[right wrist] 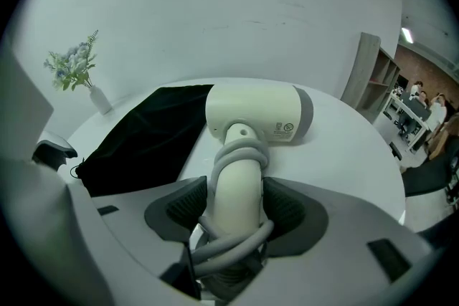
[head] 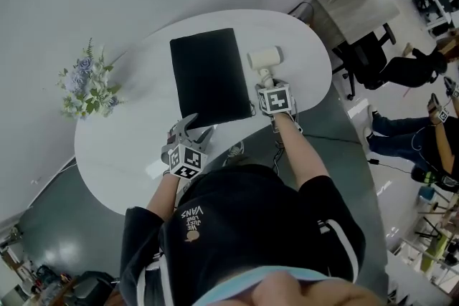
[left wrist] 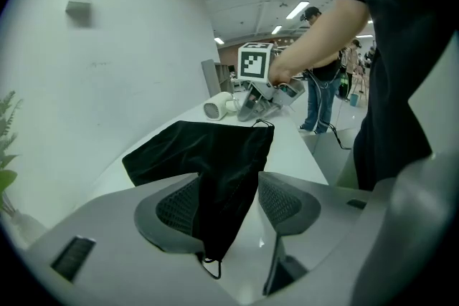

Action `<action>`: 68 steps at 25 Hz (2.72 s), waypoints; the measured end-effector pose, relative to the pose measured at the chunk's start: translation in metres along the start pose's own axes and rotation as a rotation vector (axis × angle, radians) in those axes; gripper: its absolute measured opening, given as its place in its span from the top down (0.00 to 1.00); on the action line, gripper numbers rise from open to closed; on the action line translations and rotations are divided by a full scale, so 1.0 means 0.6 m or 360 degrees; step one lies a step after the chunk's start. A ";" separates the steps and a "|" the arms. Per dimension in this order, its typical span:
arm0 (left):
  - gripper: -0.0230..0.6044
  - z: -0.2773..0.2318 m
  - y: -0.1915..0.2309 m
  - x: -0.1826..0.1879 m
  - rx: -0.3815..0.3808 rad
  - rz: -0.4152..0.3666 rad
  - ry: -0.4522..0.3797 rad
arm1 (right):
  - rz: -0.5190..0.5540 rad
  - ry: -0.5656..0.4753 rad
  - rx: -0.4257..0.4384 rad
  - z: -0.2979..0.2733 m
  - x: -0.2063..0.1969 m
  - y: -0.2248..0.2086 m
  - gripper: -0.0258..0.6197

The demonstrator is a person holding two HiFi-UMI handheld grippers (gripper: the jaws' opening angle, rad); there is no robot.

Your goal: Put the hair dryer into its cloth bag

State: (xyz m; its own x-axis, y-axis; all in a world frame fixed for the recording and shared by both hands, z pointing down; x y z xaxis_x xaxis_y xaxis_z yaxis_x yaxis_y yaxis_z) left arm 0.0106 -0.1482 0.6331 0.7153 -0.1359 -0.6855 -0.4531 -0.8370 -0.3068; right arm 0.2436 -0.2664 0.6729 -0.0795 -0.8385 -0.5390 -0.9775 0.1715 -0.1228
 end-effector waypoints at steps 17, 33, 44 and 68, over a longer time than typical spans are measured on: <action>0.71 -0.042 -0.010 -0.031 -0.0096 -0.0093 0.0158 | -0.0027 -0.0034 0.0048 -0.001 -0.003 -0.004 0.61; 0.90 -0.034 0.015 -0.015 -0.0087 0.0052 0.0119 | -0.0133 -0.0138 0.0030 0.016 0.000 -0.008 0.62; 0.91 -0.019 0.039 -0.002 -0.0111 0.0172 0.0021 | -0.0287 -0.0311 0.0189 0.101 -0.032 0.062 0.62; 0.91 0.060 0.024 0.013 -0.0150 0.0194 -0.0192 | -0.0285 -0.0293 0.0262 0.245 -0.264 0.314 0.62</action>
State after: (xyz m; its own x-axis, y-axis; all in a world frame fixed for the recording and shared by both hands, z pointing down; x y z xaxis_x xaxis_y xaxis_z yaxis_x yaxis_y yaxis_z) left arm -0.0096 -0.1419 0.5998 0.5869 -0.1796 -0.7895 -0.4767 -0.8648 -0.1576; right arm 0.1005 -0.0255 0.6126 0.1425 -0.7577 -0.6369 -0.9268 0.1238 -0.3547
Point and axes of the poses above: the fingertips, and each gripper's own axes: z backward along the fingers, y to its left, x out of its top, the point moved 3 cm from there along z, backward along the fingers, and after that the axes turned 6 degrees about -z, right-handed, at the moved point
